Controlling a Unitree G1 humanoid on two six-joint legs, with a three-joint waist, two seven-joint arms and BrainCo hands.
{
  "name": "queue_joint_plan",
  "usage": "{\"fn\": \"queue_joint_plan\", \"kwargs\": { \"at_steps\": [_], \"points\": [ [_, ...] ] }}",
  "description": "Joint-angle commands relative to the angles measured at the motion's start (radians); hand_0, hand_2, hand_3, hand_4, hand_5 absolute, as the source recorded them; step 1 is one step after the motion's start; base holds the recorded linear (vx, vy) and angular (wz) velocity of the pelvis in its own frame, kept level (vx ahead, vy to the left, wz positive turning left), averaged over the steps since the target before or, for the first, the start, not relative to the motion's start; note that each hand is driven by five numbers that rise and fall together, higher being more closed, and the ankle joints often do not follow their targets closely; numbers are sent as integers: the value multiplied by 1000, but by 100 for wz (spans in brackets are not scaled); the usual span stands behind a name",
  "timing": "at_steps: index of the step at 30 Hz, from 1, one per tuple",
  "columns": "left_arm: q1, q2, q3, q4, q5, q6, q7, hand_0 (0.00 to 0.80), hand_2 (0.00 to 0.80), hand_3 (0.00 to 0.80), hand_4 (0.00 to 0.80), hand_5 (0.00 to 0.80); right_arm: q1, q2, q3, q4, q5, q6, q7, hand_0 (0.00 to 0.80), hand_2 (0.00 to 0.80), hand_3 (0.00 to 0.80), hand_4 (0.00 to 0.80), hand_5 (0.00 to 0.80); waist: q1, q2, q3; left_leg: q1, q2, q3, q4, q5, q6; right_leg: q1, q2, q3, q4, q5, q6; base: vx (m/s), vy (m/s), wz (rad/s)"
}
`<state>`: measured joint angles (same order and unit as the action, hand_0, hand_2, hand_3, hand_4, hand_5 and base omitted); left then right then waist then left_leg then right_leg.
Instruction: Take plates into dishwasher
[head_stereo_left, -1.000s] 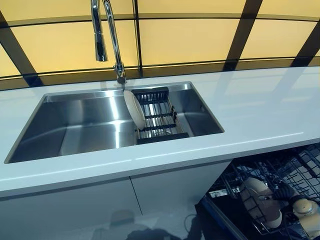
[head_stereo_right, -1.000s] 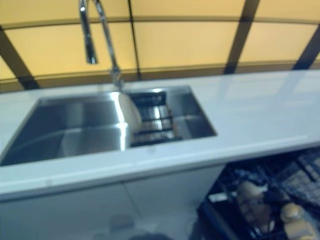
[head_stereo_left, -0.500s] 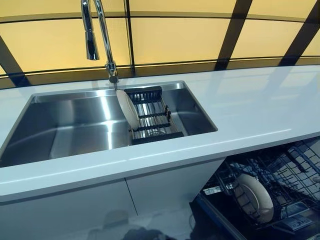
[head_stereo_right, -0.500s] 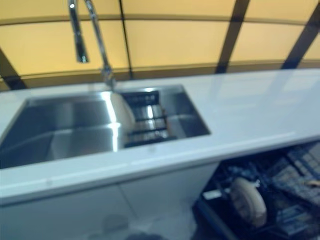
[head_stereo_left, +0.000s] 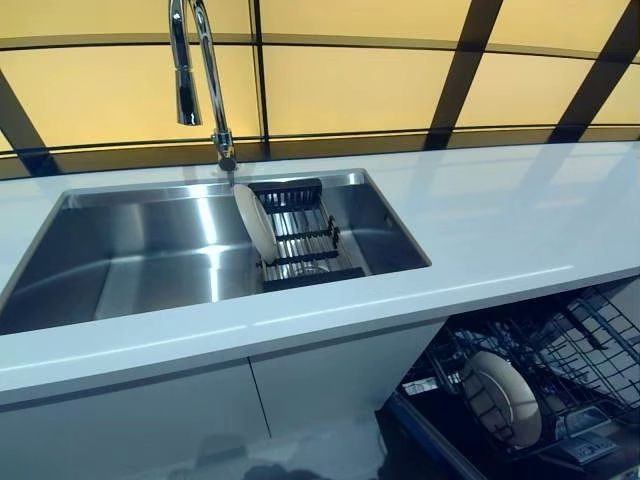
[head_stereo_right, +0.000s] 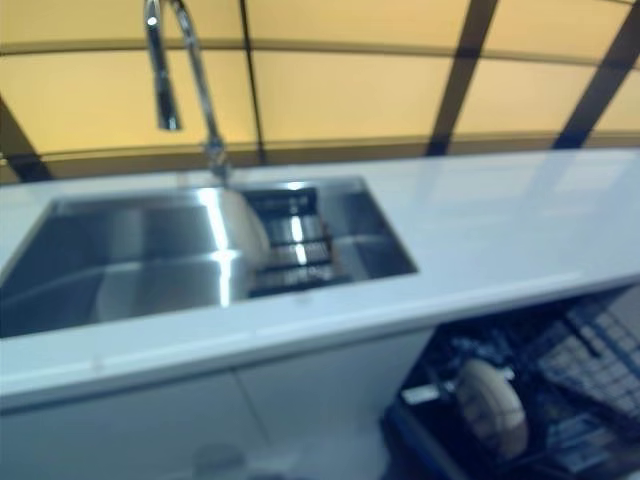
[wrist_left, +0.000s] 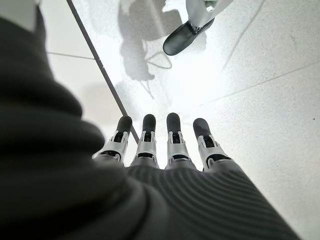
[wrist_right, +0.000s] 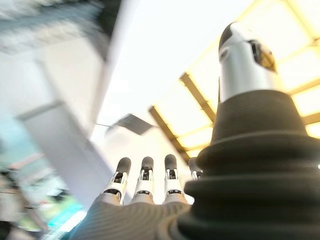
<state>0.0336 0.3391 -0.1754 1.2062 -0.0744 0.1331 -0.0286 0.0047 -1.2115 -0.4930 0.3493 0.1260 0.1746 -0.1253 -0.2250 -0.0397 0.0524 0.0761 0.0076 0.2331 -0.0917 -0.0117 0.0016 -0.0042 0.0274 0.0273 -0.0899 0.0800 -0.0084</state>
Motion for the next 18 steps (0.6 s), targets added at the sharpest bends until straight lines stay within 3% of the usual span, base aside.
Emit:
{"fn": "queue_joint_plan", "kwargs": {
  "at_steps": [1,3,6,9,12,18],
  "points": [
    [-35,36,-37,45,-16,5,-7,0,0,0,0,0,-177,-139,56,-32,-181,-99,-47,0,0,0,0,0,65,-26,3,-6,13,-30,4,-42,20,27,-3,-21,3,-47,74,26,14,19],
    [-34,34,-46,39,-17,9,-5,0,0,0,0,0,-247,-169,127,-56,-251,-84,-40,0,0,0,0,0,77,-27,3,-9,11,-42,4,-39,21,27,-4,-28,3,-49,73,34,4,11],
    [-29,29,-68,24,-15,27,3,0,0,0,0,0,-440,-235,339,-73,-409,-92,16,0,0,0,0,0,107,-33,2,-20,6,-68,4,-30,20,29,-5,-46,3,-56,70,65,-8,10],
    [-36,32,-90,11,-24,34,6,0,0,0,0,0,-600,-260,512,-52,-454,-98,19,0,0,0,0,0,132,-39,17,-33,4,-87,4,-23,20,26,-9,-64,3,-59,68,43,-12,23],
    [-51,38,-110,-4,-35,43,4,0,0,0,0,0,-823,-264,742,-9,-546,-133,-19,0,0,0,0,0,152,-38,47,-65,-3,-116,4,-9,20,8,-13,-86,3,-56,66,-1,-14,28],
    [-101,54,-147,-24,-84,58,0,0,0,0,0,0,-1146,-236,1063,26,-660,-141,-104,0,0,0,0,0,175,-22,126,-139,-15,-158,4,21,19,-48,-21,-115,3,-42,66,-77,8,27]
  ]
}}
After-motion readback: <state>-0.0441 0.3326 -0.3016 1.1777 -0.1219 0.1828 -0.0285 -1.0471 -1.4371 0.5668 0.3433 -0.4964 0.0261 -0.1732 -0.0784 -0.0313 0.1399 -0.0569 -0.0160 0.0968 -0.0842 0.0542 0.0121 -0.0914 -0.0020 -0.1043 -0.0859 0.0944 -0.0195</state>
